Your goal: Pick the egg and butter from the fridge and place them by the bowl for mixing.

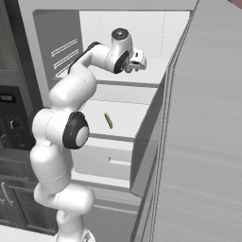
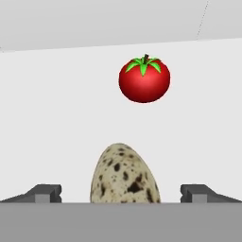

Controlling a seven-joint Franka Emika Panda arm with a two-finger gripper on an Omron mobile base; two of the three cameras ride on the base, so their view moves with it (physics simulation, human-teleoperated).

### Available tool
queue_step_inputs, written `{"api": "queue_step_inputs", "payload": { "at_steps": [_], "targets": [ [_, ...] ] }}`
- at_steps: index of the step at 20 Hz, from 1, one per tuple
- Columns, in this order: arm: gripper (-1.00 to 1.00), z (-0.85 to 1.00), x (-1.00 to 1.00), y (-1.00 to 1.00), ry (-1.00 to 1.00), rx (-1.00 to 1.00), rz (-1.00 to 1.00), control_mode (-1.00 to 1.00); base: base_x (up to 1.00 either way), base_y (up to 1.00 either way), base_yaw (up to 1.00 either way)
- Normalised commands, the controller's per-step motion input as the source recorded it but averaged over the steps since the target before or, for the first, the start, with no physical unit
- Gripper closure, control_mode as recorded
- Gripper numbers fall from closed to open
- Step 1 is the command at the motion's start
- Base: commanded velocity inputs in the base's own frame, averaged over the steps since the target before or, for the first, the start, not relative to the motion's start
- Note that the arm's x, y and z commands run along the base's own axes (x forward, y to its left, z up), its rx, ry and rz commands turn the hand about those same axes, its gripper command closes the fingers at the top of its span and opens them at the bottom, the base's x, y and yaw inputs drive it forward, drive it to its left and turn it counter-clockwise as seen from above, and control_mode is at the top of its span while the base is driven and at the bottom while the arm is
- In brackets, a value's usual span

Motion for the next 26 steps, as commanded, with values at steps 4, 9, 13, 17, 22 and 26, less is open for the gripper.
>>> {"api": "queue_step_inputs", "payload": {
  "at_steps": [4, 9, 13, 17, 22, 26],
  "targets": [
    [1.00, -0.15, 0.00, 0.00, 0.00, 0.00, 0.00, -1.00, 0.00, 0.00, 0.00],
    [1.00, -0.03, 0.00, 0.00, 0.00, 0.00, 0.00, -1.00, 0.00, 0.00, 0.00],
    [1.00, 0.00, 0.00, 0.00, 0.00, 0.00, 0.00, -1.00, 0.00, 0.00, 0.00],
    [1.00, 0.00, -0.11, 0.00, -0.04, 0.00, 0.00, -1.00, 0.00, 0.00, 0.00],
    [1.00, 0.13, -0.33, 0.00, -0.18, 0.00, 0.00, -1.00, 0.00, 0.00, 0.00],
    [1.00, 0.08, -0.70, 0.00, -0.18, 0.00, -0.01, -1.00, 0.00, 0.00, 0.00]
  ]
}}
